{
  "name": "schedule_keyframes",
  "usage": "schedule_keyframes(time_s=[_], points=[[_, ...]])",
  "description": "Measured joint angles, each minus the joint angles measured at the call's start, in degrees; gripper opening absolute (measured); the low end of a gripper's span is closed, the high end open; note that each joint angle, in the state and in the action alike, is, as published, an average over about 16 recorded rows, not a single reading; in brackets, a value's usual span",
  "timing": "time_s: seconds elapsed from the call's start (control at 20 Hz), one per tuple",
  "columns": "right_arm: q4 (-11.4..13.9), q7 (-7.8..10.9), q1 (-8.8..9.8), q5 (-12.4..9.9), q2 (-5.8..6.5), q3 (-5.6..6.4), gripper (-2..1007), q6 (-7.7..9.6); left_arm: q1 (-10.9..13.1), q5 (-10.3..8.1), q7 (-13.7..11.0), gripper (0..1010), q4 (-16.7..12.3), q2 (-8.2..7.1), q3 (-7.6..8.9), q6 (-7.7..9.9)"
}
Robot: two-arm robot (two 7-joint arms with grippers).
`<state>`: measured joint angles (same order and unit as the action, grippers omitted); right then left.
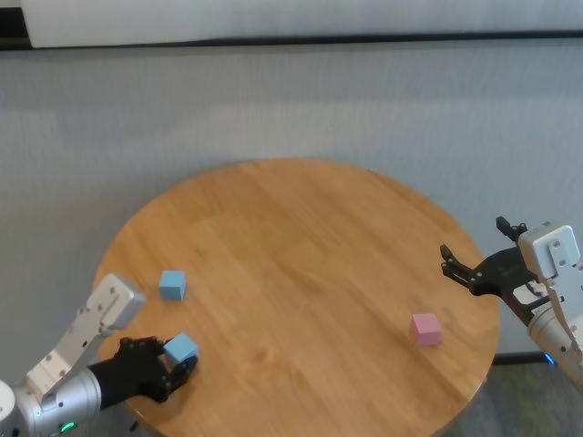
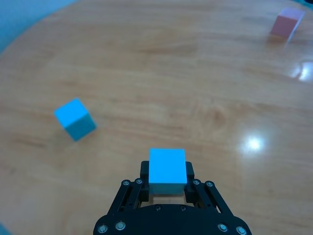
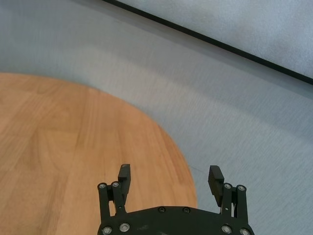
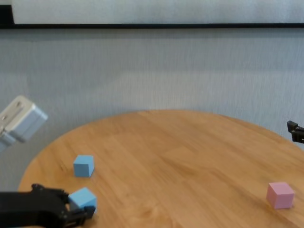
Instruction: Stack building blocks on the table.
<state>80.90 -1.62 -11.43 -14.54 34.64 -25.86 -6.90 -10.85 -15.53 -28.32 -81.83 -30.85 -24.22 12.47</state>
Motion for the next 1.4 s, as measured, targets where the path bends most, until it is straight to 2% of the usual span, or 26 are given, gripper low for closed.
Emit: schedule_keyframes(time_s=[0.3, 0.6, 0.95, 1.4], points=[[0.0, 0.0, 0.0, 0.0, 0.0, 0.0, 1005, 0.0, -2.5, 1.29, -2.3, 397, -2.2, -0.18, -2.24, 0.86], [0.0, 0.0, 0.0, 0.0, 0.0, 0.0, 1005, 0.0, -5.6, 1.78, -4.3, 397, -3.1, 0.45, -4.73, 2.13], [0.0, 0.0, 0.0, 0.0, 0.0, 0.0, 1005, 0.0, -8.4, 1.65, -5.6, 397, -1.8, 2.17, -7.4, 3.04], [0.0, 0.0, 0.0, 0.0, 0.0, 0.0, 1005, 0.0, -11.2, 1.49, -6.7, 397, 1.1, 4.77, -10.74, 3.13]])
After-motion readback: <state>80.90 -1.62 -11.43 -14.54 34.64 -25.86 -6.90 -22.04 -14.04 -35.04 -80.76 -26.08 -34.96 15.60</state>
